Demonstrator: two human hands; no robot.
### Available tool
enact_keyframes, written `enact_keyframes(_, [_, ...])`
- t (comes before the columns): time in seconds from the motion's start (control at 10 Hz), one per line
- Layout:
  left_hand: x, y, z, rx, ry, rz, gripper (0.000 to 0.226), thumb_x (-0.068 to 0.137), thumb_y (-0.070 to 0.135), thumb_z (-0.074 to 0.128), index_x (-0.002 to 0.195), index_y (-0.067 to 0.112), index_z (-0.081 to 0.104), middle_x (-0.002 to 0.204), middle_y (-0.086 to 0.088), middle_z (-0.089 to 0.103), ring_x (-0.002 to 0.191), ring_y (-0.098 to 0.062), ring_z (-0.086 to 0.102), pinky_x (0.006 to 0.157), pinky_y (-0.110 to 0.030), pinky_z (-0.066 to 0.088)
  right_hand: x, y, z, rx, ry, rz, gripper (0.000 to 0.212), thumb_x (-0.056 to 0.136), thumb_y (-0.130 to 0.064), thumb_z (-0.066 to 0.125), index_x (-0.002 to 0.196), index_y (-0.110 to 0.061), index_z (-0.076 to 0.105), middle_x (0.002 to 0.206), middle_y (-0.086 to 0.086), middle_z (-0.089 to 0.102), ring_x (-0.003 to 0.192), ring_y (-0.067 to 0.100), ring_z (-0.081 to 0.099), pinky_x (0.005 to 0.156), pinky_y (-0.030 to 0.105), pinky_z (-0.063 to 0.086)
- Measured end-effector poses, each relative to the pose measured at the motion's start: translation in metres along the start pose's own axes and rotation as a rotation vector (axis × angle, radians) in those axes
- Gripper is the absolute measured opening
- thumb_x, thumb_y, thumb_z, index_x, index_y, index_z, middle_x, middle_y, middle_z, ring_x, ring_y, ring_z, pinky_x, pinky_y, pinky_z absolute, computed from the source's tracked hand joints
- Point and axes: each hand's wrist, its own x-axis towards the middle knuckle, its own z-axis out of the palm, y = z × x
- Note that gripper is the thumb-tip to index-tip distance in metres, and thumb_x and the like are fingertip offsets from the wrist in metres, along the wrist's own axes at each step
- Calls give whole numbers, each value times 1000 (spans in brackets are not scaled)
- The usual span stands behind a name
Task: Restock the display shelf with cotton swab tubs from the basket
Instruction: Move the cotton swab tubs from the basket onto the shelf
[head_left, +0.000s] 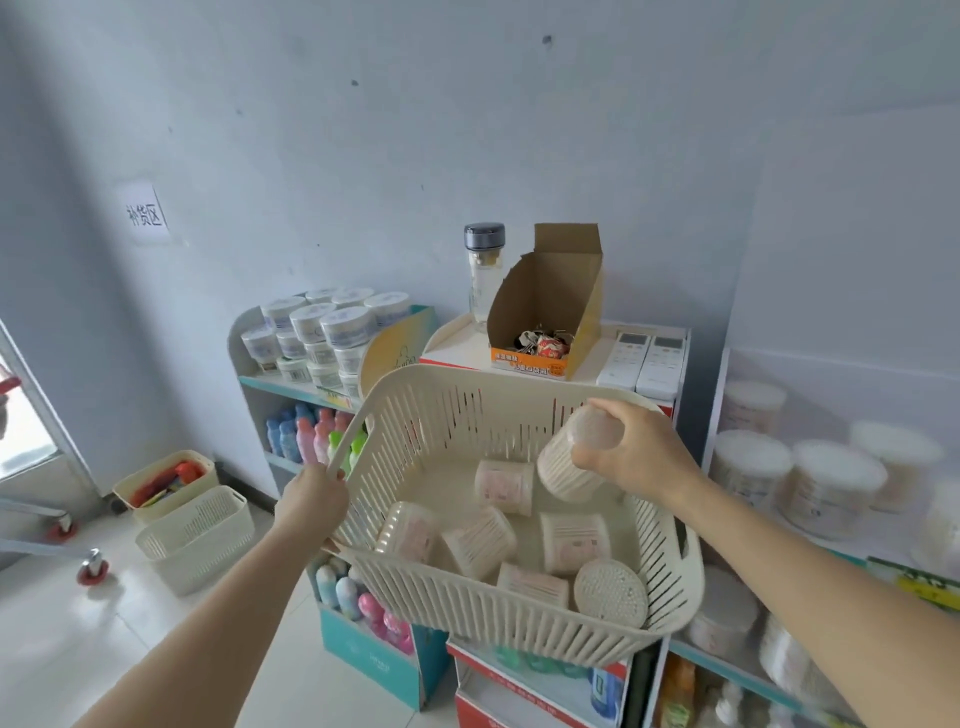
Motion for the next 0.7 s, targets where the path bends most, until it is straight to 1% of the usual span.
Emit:
enact_keyframes(0.1, [-1,6,-4,72,-34,-8,26,96,16,42,108,-4,53,85,-16,58,73,-32,62,57,-38,54,1,6,-18,18,94,29,72,71,-31,73,137,-20,46,135,2,53,121,19,48,95,35,45])
enact_keyframes(0.2, [1,6,-5,122,-59,3,28,95,14,45,112,-8,55,70,-9,50,59,-24,55,43,-29,45,3,13,-41,49,277,60,71,72,-36,70,137,-20,47,132,3,55,117,21,52,90,34,49])
enact_keyframes(0.3, [6,7,-5,98,-94,-17,28,96,10,42,114,-9,54,74,-14,52,57,-25,56,28,-20,40,5,18,-65,93,422,97,67,76,-34,68,137,-18,47,131,5,56,115,21,52,84,29,47])
enact_keyframes(0.4, [8,15,-4,128,-79,19,31,95,7,45,115,-15,53,62,-10,43,51,-23,45,20,-16,30,7,22,-91,78,532,107,68,72,-36,67,135,-18,50,134,6,55,121,23,50,94,33,44])
enact_keyframes(0.5, [11,17,-4,141,-94,-3,30,95,7,43,111,-17,52,65,-15,47,53,-28,51,20,-18,32,9,25,-110,-29,566,129,74,68,-46,61,134,-15,50,134,9,55,123,30,47,97,38,42])
enact_keyframes(0.6, [15,15,-3,91,-116,-65,21,93,6,42,100,-10,52,84,-26,58,65,-39,65,46,-41,57,9,36,-119,-254,466,240,68,75,-46,65,133,-12,50,131,12,55,122,35,40,88,39,42])
enact_keyframes(0.7, [16,14,-3,63,-95,-70,19,93,7,43,96,-9,52,87,-29,58,71,-43,66,60,-56,57,11,51,-119,-424,368,315,60,77,-49,65,123,-11,55,122,13,59,116,37,43,75,35,39])
